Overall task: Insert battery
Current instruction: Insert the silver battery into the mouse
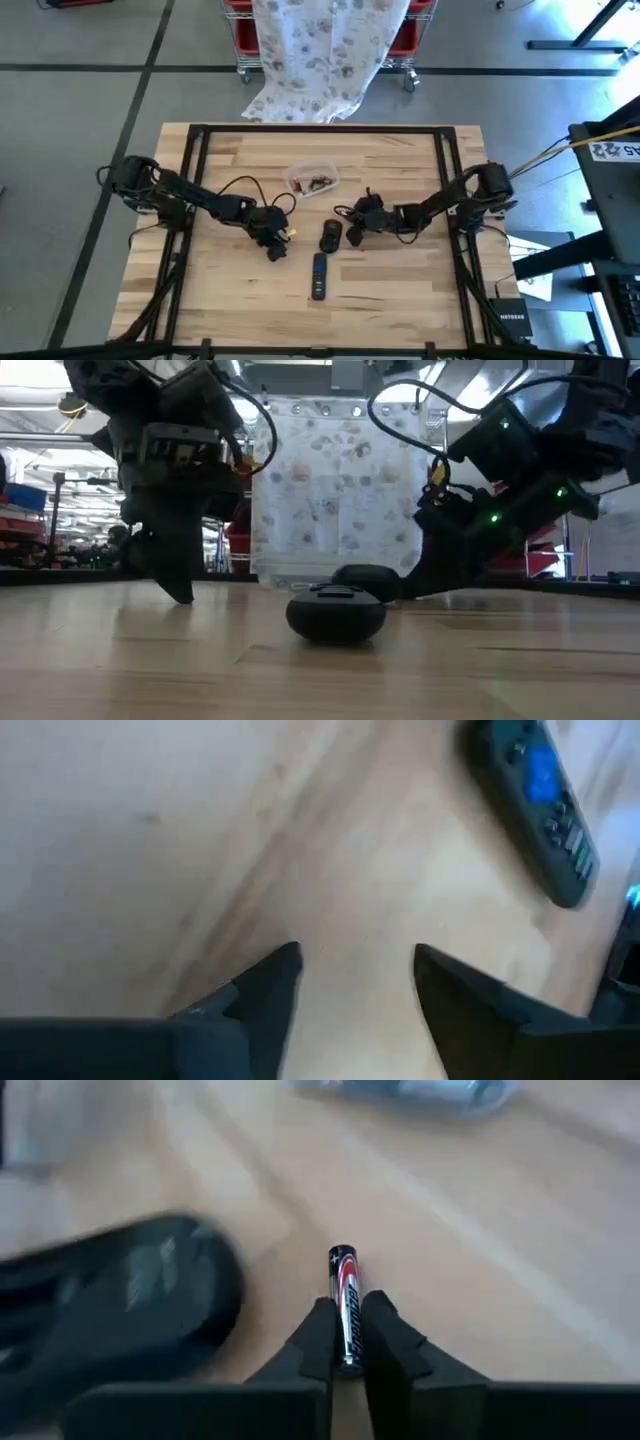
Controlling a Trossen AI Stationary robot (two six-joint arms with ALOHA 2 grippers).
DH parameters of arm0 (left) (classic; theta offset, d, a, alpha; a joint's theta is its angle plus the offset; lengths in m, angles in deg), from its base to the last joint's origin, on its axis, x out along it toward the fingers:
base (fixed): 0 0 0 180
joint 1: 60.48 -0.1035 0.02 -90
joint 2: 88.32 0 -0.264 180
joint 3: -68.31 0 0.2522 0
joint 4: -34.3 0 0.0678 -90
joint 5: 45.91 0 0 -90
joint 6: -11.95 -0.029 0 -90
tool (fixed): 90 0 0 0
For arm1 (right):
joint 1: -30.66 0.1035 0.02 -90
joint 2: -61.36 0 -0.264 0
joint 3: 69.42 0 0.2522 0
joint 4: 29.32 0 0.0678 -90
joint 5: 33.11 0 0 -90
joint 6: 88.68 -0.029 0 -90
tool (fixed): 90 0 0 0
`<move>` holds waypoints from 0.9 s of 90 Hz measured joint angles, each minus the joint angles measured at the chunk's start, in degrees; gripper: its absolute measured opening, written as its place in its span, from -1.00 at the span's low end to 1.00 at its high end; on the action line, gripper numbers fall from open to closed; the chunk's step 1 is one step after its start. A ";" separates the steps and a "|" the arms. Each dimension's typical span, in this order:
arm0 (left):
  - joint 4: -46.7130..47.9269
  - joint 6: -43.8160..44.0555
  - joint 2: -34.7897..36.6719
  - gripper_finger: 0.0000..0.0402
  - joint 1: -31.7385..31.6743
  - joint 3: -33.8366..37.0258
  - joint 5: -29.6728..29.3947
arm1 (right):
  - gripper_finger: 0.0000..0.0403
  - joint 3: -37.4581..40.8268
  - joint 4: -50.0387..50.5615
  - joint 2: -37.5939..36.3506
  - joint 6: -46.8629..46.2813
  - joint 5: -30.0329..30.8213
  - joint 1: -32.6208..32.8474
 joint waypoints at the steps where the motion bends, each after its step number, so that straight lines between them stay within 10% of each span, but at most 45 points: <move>1: -0.14 0.78 0.28 -0.10 0.15 0.00 -0.79 | -0.96 0.13 0.96 -0.73 0.34 -0.55 -0.30; 47: -10.16 32.47 0.48 -0.13 12.13 -4.81 -53.31 | -0.96 0.06 11.65 -15.64 22.13 -19.23 -11.54; 81: -6.80 16.11 -15.70 -0.49 7.12 -27.81 -33.85 | -0.97 0.00 11.50 -15.77 23.75 -23.59 -13.32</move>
